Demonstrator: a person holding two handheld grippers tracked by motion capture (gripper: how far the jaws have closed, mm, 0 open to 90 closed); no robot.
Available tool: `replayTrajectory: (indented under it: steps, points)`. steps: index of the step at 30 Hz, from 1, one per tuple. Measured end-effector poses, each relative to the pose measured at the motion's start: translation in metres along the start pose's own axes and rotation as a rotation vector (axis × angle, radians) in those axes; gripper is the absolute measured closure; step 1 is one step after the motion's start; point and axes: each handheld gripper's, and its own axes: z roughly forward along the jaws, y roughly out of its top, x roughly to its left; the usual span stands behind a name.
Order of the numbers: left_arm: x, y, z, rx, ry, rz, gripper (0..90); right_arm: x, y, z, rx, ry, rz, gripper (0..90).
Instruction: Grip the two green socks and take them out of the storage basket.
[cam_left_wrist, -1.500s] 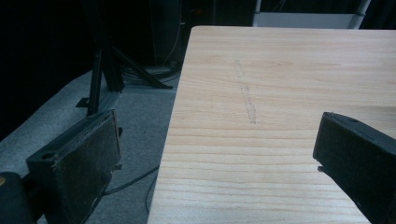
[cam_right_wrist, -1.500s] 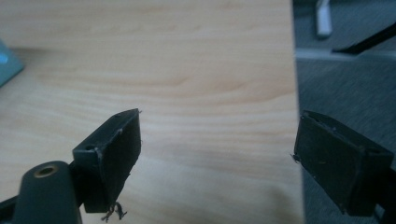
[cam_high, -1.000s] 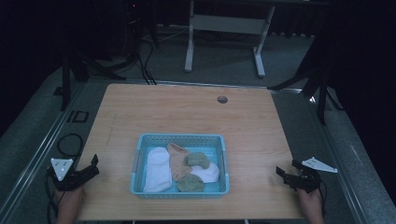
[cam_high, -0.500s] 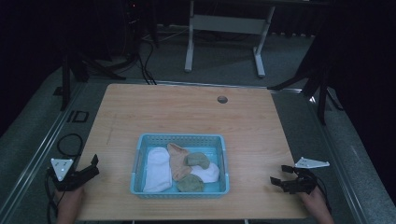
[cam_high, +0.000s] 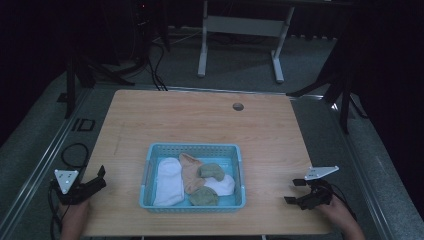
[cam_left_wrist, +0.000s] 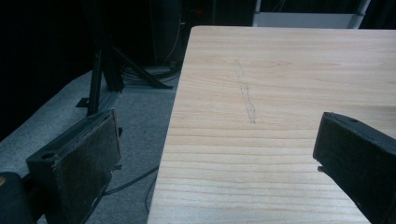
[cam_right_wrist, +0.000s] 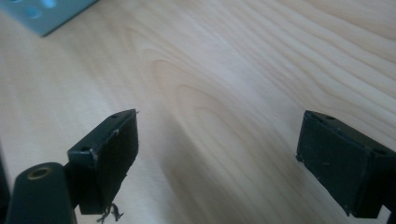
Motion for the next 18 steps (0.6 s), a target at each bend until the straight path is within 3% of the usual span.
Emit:
replayTrajectory:
  steps: [3,4,6,12,18]
  points:
    - [0.000,0.000,0.000,0.001,0.000,0.001,0.4,0.003,0.004,0.002,0.018,0.016,-0.020,13.0]
    - [0.000,0.000,0.000,0.000,-0.001,0.001,0.4,0.008,0.010,0.006,0.037,0.032,-0.052,13.4]
    - [0.000,0.000,0.000,0.000,-0.001,0.001,0.3,0.010,0.014,0.008,0.055,0.045,-0.069,13.4]
    - [0.000,0.000,0.000,0.003,-0.003,0.000,0.4,0.017,0.030,0.012,0.108,0.073,-0.097,13.5]
    - [0.000,0.000,0.000,0.003,-0.003,0.002,0.3,0.025,0.043,0.012,0.121,0.095,-0.126,13.5]
